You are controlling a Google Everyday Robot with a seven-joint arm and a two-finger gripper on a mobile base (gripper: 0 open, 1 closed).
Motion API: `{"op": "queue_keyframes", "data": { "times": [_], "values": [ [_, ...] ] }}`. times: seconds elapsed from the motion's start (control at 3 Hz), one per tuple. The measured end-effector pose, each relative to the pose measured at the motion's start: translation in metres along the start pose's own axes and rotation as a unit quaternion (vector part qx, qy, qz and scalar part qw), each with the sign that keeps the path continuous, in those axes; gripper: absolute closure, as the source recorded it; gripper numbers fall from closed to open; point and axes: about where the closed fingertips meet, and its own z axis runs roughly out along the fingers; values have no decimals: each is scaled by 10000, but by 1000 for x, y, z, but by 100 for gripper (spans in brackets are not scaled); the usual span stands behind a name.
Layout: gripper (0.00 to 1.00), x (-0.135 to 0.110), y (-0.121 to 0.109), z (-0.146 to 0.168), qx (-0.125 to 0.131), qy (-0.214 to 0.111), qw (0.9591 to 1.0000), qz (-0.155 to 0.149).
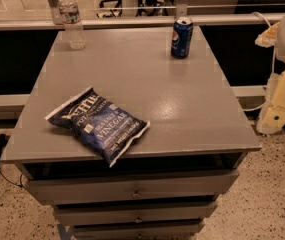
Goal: Move blue chip bag near pepsi can
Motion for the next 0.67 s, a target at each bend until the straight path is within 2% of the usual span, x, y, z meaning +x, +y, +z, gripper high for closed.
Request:
{"op": "queue_keyframes", "data": {
  "times": [0.67],
  "values": [
    [0, -2, -1, -3, 13, -92, 10000, -1]
  ]
}}
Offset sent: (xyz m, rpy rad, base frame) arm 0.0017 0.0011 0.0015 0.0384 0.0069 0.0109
